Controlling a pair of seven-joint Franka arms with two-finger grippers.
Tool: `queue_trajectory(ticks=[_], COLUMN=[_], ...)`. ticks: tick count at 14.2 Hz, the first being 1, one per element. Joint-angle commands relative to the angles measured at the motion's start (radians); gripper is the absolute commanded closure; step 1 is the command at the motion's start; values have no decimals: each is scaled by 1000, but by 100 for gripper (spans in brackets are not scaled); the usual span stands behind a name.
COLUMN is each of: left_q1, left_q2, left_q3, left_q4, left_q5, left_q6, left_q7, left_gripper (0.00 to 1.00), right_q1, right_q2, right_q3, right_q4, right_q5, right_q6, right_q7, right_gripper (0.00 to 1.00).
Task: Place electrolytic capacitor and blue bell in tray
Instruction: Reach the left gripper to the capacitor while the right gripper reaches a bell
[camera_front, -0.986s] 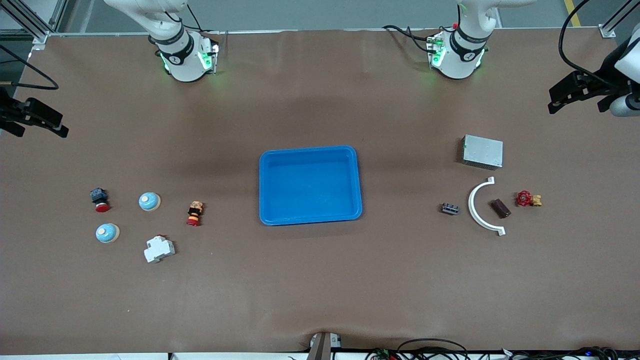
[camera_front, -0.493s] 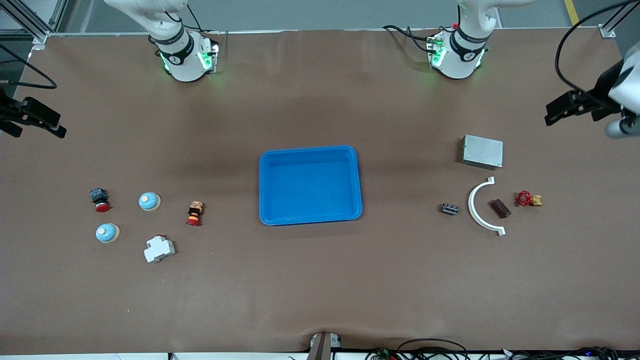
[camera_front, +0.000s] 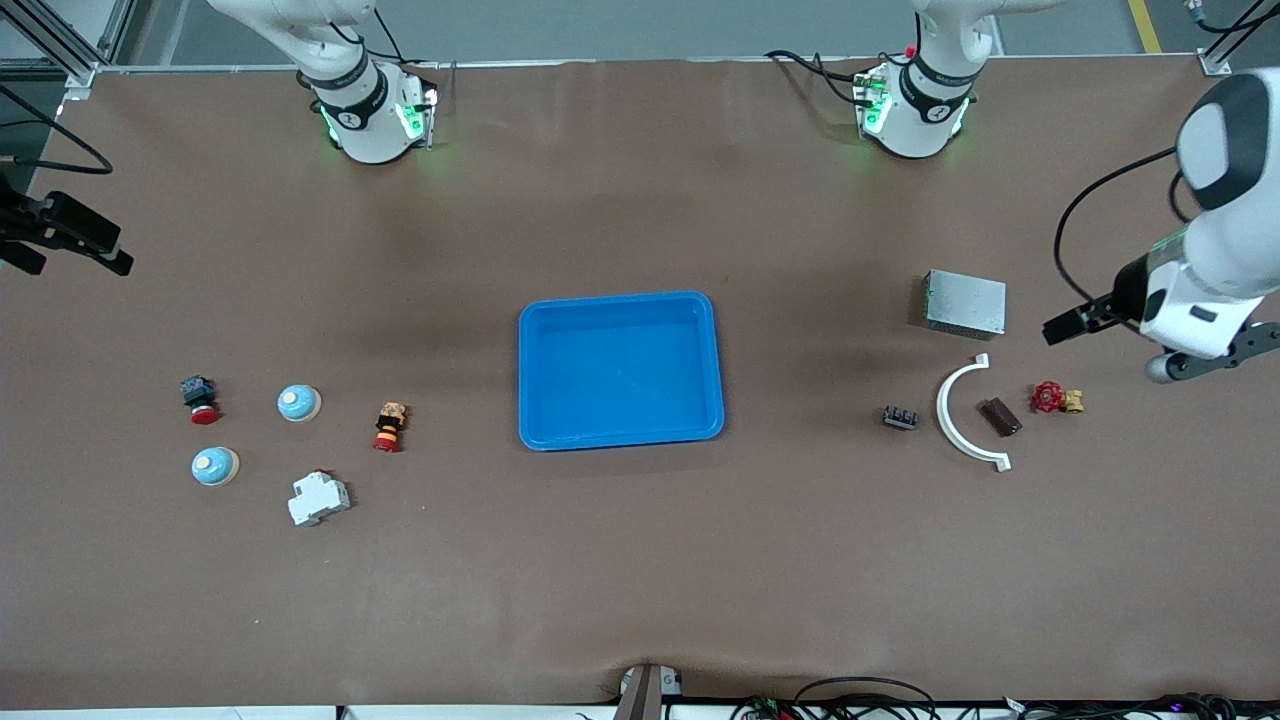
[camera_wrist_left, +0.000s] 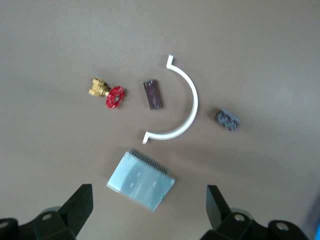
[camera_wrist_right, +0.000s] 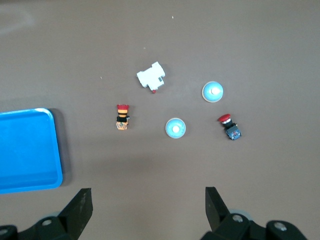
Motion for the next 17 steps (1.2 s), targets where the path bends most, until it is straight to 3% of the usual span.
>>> queue_trajectory(ticks=[1,6,10,13,17], left_q1=[18,38,55,58,70], left_q2=[-2,188,320,373,439], left_q3=[-5,-3,3,3,4], left_q4=[-133,-140,-137,-137,-137], left_q5=[5,5,5,5,6], left_q6=[170,353,530,585,665], left_q7=[-103,-134,-133,-133,-133], left_gripper=[0,0,15,21,32], right_q1=[1,-31,-64,-94,-123], right_q2=[36,290,473,596,693], right_q3=[-2,-6,-6,-10,-11], right_q4=[-47,-62,-60,-54,-48], right_q5=[14,9,-2,-3,-5], right_q6=[100,373,579,715,760], right_q7=[-15,-182,-317,-411,-469], right_gripper=[0,0,0,0,0])
